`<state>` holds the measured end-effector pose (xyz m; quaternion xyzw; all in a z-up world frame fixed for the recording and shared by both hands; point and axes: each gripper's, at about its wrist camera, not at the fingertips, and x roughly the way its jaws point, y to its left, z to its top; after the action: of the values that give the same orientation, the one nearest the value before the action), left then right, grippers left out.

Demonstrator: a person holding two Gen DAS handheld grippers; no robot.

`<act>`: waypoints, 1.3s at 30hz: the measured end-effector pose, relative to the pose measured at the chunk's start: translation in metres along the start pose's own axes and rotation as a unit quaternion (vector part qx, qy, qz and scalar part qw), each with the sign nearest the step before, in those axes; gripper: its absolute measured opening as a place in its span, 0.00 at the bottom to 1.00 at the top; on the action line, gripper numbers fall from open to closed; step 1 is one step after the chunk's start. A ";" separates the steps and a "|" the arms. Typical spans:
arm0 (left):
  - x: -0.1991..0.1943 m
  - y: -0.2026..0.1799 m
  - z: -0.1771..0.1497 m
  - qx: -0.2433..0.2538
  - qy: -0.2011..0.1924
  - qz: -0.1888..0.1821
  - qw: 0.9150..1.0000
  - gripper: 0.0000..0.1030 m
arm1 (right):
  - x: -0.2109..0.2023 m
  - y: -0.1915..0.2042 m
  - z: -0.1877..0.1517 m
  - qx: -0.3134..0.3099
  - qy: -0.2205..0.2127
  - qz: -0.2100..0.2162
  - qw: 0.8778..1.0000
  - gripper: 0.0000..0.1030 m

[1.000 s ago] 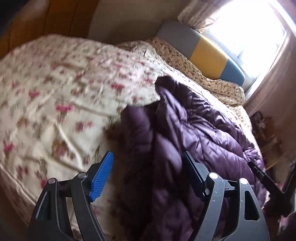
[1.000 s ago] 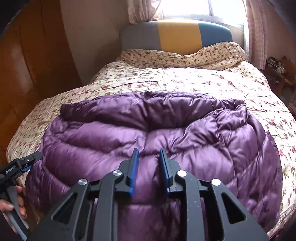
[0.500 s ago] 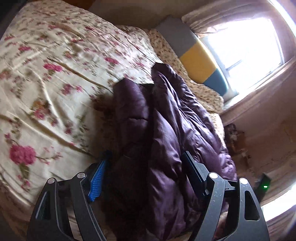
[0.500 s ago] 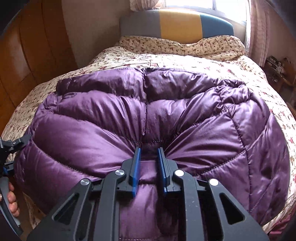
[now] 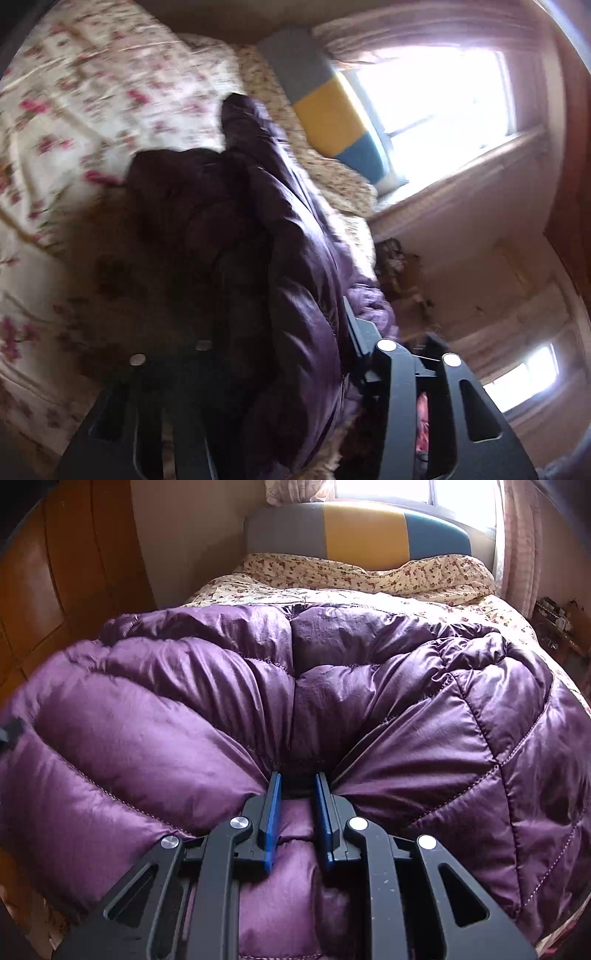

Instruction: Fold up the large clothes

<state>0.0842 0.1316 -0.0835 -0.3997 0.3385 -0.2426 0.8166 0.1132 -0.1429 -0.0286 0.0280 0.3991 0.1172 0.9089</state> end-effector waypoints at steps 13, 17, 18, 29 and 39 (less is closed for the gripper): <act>0.053 -0.126 -0.001 0.111 0.042 -0.046 0.992 0.37 | -0.025 -0.028 0.015 0.010 0.031 0.032 0.999 0.20; 0.072 -0.149 -0.004 0.131 0.053 -0.030 0.990 0.37 | -0.057 -0.054 0.018 0.032 0.015 0.020 0.999 0.32; 0.079 -0.155 -0.006 0.135 0.057 -0.026 0.989 0.37 | -0.063 -0.059 0.018 0.035 0.013 0.015 0.999 0.32; 0.143 -0.199 -0.035 0.175 0.104 0.018 0.979 0.37 | -0.125 -0.181 -0.003 0.102 0.005 -0.114 0.988 0.40; 0.205 -0.221 -0.086 0.215 0.150 0.075 0.962 0.37 | -0.142 -0.273 -0.043 0.170 0.035 -0.181 0.968 0.40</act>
<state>0.1260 -0.1719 -0.0157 -0.1469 0.4263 -0.3047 0.8390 0.0407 -0.4434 0.0047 0.1054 0.4435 -0.1178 0.8822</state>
